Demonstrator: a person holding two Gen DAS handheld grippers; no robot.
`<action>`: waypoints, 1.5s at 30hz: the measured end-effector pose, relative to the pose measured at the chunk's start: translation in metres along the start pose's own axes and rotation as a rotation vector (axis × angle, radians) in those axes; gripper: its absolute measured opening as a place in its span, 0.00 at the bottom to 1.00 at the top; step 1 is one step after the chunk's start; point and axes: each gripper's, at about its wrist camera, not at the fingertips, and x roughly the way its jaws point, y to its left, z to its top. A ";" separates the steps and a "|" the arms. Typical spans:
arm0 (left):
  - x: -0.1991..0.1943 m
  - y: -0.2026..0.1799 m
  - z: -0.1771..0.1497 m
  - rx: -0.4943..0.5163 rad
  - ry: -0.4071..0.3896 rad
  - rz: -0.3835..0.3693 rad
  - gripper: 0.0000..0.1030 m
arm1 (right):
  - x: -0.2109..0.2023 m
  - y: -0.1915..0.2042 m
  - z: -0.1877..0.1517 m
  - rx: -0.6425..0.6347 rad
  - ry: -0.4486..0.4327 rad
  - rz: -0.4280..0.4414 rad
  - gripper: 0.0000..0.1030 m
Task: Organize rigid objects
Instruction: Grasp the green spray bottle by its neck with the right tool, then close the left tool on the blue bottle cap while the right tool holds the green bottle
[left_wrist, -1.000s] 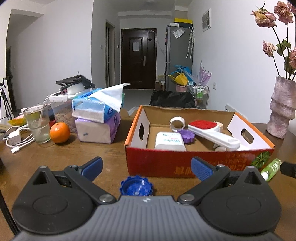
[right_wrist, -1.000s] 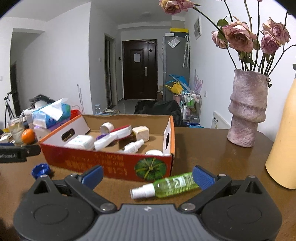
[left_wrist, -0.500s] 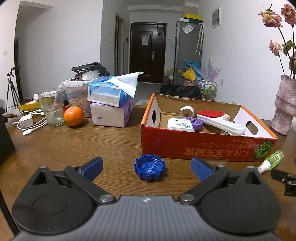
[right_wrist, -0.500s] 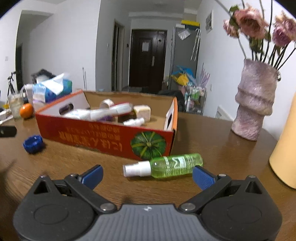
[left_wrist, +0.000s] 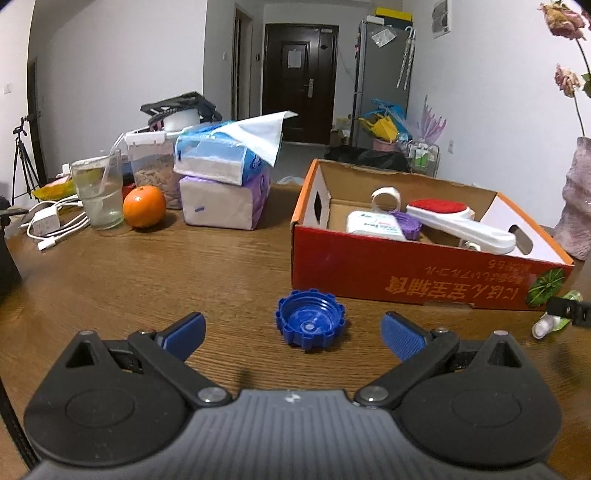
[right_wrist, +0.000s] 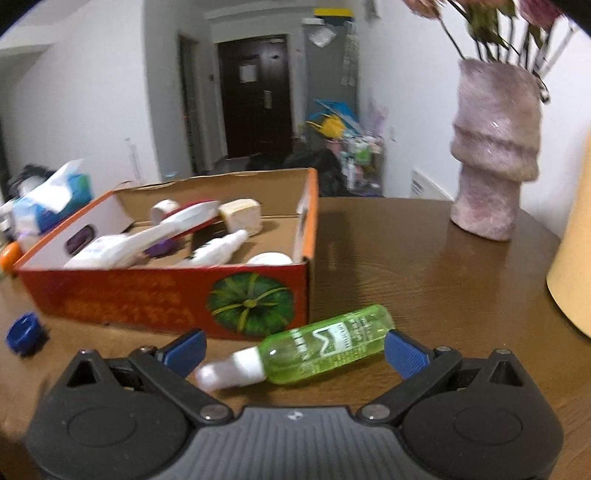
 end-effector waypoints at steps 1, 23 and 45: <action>0.002 0.000 0.000 0.003 0.001 0.005 1.00 | 0.004 -0.001 0.001 0.017 0.009 -0.012 0.96; 0.035 0.002 0.006 0.019 0.066 0.023 1.00 | 0.012 0.000 -0.010 0.026 0.049 -0.100 0.31; 0.059 0.002 0.012 0.050 0.100 0.000 0.95 | -0.064 0.000 -0.040 0.059 -0.125 -0.025 0.29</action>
